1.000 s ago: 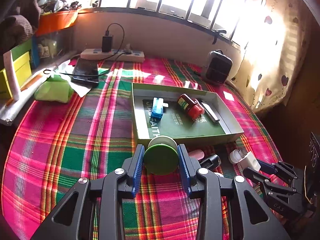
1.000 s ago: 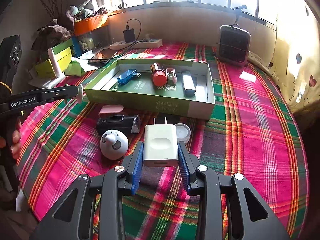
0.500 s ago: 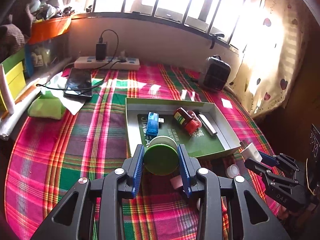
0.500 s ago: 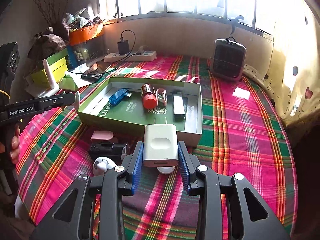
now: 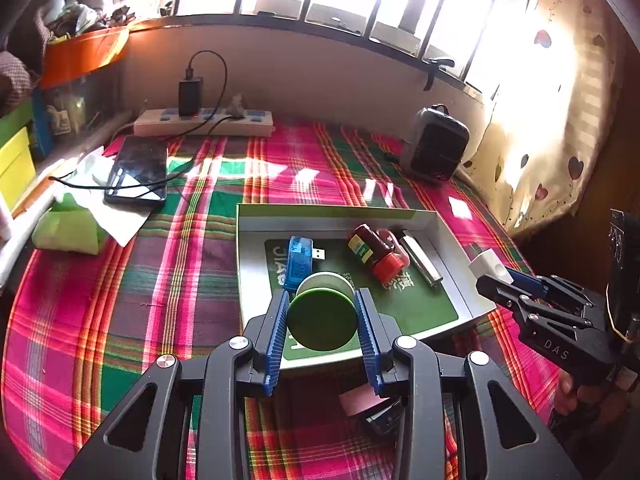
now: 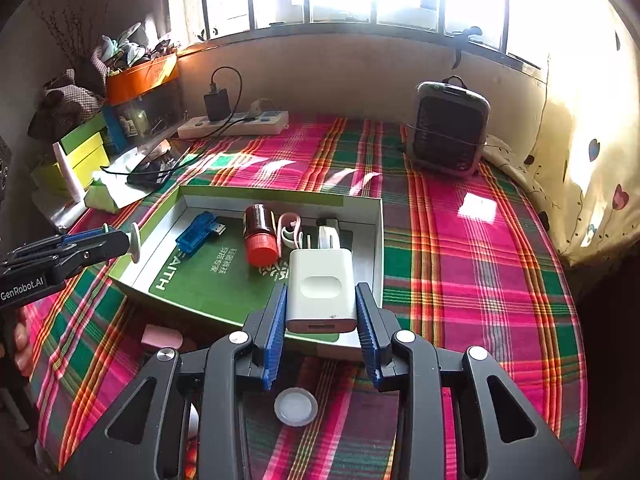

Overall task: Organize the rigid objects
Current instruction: 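Carry the charger and spool over the green box with both tools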

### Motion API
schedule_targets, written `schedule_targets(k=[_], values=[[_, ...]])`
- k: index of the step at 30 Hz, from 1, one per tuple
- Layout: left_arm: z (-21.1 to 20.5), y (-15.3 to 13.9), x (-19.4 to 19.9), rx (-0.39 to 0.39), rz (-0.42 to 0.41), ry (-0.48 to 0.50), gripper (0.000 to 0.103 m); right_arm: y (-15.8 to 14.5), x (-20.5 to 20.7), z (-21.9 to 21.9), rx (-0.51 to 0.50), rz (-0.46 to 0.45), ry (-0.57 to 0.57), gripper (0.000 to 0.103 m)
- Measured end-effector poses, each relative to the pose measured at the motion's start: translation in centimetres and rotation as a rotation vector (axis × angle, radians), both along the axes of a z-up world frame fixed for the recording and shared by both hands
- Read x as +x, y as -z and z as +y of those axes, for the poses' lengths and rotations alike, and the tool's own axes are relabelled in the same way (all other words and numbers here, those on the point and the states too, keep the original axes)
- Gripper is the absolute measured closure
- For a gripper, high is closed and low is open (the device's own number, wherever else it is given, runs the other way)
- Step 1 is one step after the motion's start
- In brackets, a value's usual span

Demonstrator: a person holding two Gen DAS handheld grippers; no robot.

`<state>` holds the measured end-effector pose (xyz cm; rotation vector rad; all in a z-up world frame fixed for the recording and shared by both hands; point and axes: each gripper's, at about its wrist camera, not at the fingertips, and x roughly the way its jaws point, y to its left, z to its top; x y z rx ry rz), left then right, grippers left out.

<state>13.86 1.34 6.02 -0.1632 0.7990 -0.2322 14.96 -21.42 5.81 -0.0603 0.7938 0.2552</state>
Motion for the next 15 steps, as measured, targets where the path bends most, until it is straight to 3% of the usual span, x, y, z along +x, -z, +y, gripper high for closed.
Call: schedule_targets(k=[15], values=[[-0.9,1.9,2.5,0.021,0.045,-0.001,0.070,2.5,5.8,0.4,0.007,0.068,0.008,0.068]])
